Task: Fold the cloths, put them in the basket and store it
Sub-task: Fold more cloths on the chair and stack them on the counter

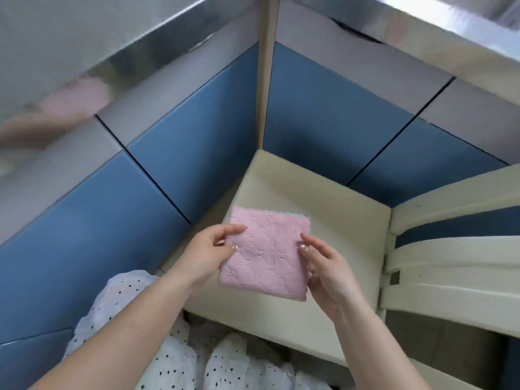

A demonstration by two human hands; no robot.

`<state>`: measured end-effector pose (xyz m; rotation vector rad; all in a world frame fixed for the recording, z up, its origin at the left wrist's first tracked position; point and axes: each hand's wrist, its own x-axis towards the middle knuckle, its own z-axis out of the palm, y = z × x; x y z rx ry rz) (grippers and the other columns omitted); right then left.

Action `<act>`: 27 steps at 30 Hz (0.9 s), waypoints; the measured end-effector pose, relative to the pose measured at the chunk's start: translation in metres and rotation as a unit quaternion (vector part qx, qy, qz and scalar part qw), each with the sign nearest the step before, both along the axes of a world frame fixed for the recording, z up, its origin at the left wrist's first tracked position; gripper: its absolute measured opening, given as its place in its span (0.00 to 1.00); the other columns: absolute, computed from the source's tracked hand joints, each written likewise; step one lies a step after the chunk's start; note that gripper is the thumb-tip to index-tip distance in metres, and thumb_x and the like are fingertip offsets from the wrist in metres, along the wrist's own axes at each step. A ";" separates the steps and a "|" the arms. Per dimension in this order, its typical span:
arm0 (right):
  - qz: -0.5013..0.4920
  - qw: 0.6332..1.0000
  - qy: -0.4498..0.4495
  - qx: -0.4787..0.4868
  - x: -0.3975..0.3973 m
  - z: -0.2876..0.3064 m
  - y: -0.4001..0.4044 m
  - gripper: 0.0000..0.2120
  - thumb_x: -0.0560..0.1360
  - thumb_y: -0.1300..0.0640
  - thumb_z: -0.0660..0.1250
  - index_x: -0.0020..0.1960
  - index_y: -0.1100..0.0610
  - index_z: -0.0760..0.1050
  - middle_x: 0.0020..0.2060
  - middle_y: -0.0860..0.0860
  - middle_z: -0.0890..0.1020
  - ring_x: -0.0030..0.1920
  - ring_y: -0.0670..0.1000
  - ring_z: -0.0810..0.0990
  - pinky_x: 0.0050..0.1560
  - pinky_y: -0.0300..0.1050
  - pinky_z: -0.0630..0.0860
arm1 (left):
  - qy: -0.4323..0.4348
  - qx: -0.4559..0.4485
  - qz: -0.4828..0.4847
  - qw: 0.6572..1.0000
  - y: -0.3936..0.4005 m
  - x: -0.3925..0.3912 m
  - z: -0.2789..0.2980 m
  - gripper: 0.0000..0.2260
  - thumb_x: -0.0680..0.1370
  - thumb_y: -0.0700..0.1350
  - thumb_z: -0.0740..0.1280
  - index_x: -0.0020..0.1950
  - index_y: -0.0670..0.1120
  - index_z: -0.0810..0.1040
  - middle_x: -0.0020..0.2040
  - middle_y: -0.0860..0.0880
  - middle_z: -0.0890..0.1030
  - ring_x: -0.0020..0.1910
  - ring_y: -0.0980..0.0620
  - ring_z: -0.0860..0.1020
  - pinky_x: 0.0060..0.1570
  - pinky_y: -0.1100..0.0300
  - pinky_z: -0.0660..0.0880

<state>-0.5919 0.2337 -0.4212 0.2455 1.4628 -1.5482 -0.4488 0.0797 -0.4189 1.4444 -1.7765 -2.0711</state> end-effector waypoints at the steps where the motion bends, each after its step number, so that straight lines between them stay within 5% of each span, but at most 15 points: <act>1: 0.018 1.000 0.005 -0.001 0.002 0.019 -0.007 0.09 0.76 0.66 0.63 0.52 0.57 0.79 0.39 0.50 0.81 0.30 0.44 0.76 0.26 0.34 0.70 | 0.000 0.002 0.014 1.000 -0.005 0.009 0.019 0.18 0.76 0.31 0.61 0.54 0.52 0.80 0.53 0.50 0.82 0.52 0.52 0.81 0.49 0.57 0.79; 5: 0.125 0.990 0.063 -0.009 0.020 0.099 -0.040 0.09 0.77 0.64 0.63 0.51 0.55 0.80 0.38 0.50 0.81 0.35 0.46 0.75 0.34 0.38 0.68 | 0.005 -0.017 0.067 0.998 -0.021 0.049 0.094 0.19 0.76 0.32 0.63 0.52 0.57 0.81 0.54 0.50 0.82 0.52 0.53 0.81 0.51 0.56 0.78; 10: 0.265 0.945 0.188 -0.037 0.054 0.184 -0.076 0.16 0.79 0.62 0.60 0.53 0.43 0.79 0.55 0.41 0.80 0.52 0.46 0.78 0.48 0.41 0.73 | 0.032 -0.053 0.161 0.985 -0.024 0.097 0.187 0.18 0.76 0.30 0.63 0.52 0.53 0.80 0.52 0.48 0.82 0.51 0.50 0.79 0.58 0.51 0.74; 15: 0.387 0.866 0.292 -0.125 0.091 0.258 -0.124 0.21 0.76 0.64 0.65 0.56 0.38 0.74 0.51 0.36 0.80 0.47 0.38 0.80 0.45 0.35 0.77 | 0.069 -0.095 0.257 0.959 -0.031 0.154 0.255 0.18 0.76 0.30 0.62 0.51 0.54 0.78 0.48 0.54 0.80 0.47 0.54 0.75 0.51 0.58 0.73; 17: 0.422 0.838 0.308 -0.157 0.109 0.280 -0.151 0.20 0.75 0.64 0.66 0.55 0.38 0.75 0.46 0.34 0.81 0.44 0.36 0.80 0.44 0.34 0.78 | 0.082 -0.104 0.298 0.945 -0.038 0.180 0.274 0.18 0.77 0.30 0.62 0.52 0.53 0.79 0.50 0.51 0.81 0.49 0.52 0.76 0.53 0.55 0.74; 21: 0.469 0.806 0.310 -0.184 0.143 0.306 -0.213 0.16 0.75 0.63 0.66 0.51 0.40 0.78 0.53 0.37 0.81 0.45 0.39 0.81 0.46 0.37 0.77 | 0.092 -0.111 0.360 0.922 -0.063 0.221 0.298 0.17 0.77 0.33 0.63 0.56 0.54 0.78 0.55 0.45 0.81 0.53 0.48 0.80 0.53 0.51 0.76; 27: 0.532 0.764 0.322 -0.173 0.180 0.315 -0.314 0.16 0.77 0.62 0.65 0.47 0.40 0.81 0.52 0.41 0.82 0.42 0.42 0.79 0.43 0.39 0.75 | 0.070 -0.154 0.376 0.911 -0.133 0.260 0.303 0.19 0.77 0.34 0.64 0.59 0.58 0.77 0.63 0.55 0.74 0.63 0.58 0.72 0.54 0.64 0.70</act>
